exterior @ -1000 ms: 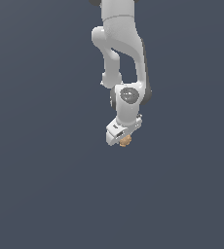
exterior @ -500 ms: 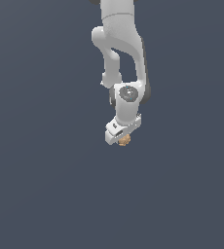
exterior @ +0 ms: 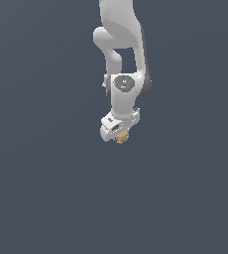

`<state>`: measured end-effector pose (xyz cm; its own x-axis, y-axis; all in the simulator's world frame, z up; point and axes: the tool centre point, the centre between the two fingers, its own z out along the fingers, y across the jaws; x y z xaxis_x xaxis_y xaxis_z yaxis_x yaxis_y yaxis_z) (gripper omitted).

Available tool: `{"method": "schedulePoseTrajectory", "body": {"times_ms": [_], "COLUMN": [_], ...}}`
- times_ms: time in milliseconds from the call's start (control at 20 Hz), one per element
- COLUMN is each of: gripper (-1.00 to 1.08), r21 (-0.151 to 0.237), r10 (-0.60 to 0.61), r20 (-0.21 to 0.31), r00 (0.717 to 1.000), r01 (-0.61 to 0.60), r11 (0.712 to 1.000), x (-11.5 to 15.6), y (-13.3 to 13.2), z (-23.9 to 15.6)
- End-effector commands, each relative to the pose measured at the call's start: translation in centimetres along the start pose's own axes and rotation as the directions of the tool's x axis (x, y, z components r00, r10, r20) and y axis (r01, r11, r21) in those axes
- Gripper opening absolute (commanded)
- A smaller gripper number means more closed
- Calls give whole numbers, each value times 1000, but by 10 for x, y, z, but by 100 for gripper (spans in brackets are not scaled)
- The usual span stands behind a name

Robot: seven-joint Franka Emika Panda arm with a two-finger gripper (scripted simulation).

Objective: Pick up the object and move it to a goal position.

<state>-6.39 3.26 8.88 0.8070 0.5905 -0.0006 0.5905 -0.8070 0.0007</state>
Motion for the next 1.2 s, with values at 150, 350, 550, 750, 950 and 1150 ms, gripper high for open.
{"method": "schedulePoseTrajectory", "body": {"times_ms": [150,350,550,750,950,1150], "gripper": [-100,-100,-100,-100,-100,-100], "r21": [0,1,2,3,4,4], "r10": [0,-1,-1,-1,-2,-2], "r20": [-1,-2,-3,-4,-4,-4], "r00": [1000,1000,1000,1000,1000,1000], "r01": [0,1,1,1,2,2], "r11": [1000,1000,1000,1000,1000,1000], "x": [-21,-39,-59,-78,-97,-115], "y": [17,32,48,64,79,95], "z": [-45,-85,-129,-171,-212,-253]}}
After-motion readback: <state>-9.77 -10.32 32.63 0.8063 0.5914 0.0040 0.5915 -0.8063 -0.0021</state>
